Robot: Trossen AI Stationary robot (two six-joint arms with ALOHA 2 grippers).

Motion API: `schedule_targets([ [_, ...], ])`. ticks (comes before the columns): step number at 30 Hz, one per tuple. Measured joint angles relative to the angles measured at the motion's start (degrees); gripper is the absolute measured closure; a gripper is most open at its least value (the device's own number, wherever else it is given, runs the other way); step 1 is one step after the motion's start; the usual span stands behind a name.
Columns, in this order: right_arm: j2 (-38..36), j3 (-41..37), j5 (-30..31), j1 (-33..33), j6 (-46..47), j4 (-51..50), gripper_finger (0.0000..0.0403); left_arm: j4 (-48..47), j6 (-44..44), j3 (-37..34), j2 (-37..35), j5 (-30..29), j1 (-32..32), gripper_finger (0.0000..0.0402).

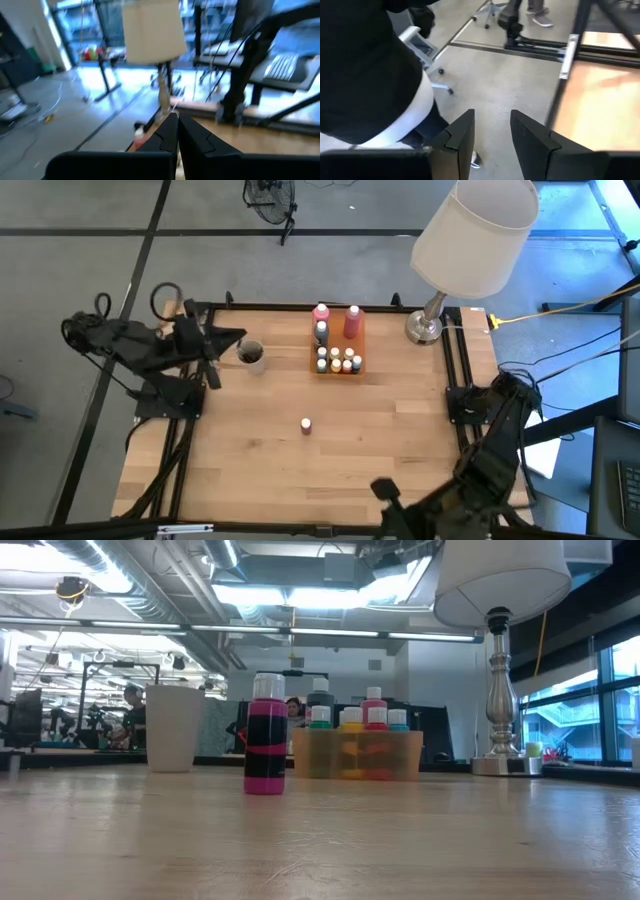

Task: Pick & Place Paint Supplies
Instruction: Put the silver paint brush into the white cup

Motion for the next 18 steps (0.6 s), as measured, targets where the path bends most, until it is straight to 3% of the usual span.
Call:
schedule_targets([
  [4,-2.0,0.0,-0.7,-3.1,-2.1,-2.8,0.0275,16.3,7.3,-13.1,-8.4,5.8,4.0,0.0400],
  [7,-2.9,0.0,-3.2,-5.3,-3.8,-4.5,0.0275,23.0,8.6,-22.3,-14.3,9.1,7.6,0.0400],
  [13,-4.3,0.0,-6.9,-9.2,-5.0,-8.0,0.0275,27.4,5.9,-35.9,-26.1,13.9,14.2,0.0400],
  [18,-4.9,0.0,-10.4,-12.5,-6.8,-8.3,0.0275,30.0,5.2,-42.8,-34.4,17.3,18.7,0.0400],
])
